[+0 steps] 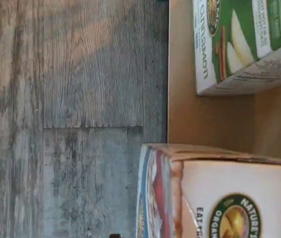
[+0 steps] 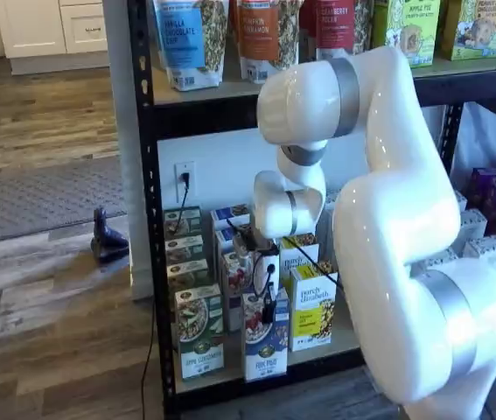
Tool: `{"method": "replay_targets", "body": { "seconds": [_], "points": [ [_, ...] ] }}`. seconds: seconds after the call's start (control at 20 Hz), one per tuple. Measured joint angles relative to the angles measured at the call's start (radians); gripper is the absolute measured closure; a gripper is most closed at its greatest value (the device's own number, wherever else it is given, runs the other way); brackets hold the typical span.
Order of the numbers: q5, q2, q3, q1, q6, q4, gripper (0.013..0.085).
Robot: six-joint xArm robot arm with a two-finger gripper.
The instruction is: Pick up the blue and white box that is on the bottom shelf, the second box from the left
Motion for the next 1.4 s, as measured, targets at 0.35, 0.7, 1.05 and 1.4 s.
{"method": "replay_targets", "body": {
  "seconds": [0.35,0.7,1.05,1.4],
  "points": [
    [-0.019,0.013,0.002,0.000,0.017,-0.020,0.0130],
    [-0.045,0.017,0.010,-0.002,-0.016,0.014,0.0250],
    [-0.049,0.016,0.013,-0.002,0.005,-0.009,0.0290],
    [-0.051,0.021,0.012,0.004,0.016,-0.015,0.0290]
  ]
}}
